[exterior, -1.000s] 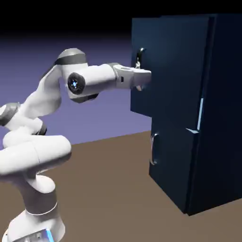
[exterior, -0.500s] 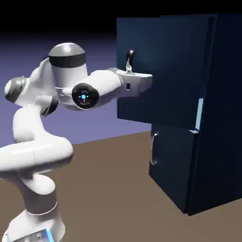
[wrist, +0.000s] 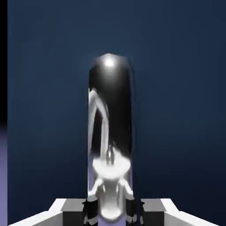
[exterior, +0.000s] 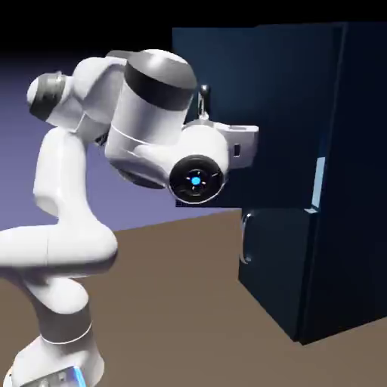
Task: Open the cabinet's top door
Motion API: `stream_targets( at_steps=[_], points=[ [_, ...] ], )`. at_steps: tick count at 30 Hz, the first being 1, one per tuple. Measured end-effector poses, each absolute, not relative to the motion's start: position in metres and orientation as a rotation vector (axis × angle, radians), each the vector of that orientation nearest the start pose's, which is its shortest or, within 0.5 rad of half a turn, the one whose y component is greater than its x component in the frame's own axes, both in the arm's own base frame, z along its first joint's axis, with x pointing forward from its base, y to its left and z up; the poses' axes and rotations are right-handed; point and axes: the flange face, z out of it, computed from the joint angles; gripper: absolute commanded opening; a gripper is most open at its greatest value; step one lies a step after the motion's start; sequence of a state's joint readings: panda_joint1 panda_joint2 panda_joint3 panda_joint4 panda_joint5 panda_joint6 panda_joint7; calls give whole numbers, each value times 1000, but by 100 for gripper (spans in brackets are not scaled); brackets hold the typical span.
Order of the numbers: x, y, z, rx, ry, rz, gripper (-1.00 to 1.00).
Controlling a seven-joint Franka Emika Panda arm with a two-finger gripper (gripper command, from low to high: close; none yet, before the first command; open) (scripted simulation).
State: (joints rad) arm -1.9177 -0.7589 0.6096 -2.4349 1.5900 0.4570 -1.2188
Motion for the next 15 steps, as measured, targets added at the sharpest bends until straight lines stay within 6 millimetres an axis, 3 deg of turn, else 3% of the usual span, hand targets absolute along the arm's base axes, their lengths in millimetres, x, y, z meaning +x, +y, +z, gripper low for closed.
stream_targets(
  at_steps=[13, 14, 15],
  points=[
    [291, -257, 575, -1511, -559, -672, -100],
    [292, -260, 575, -1507, -567, -664, 100],
    [292, -260, 575, -1507, -567, -665, 100]
  ],
)
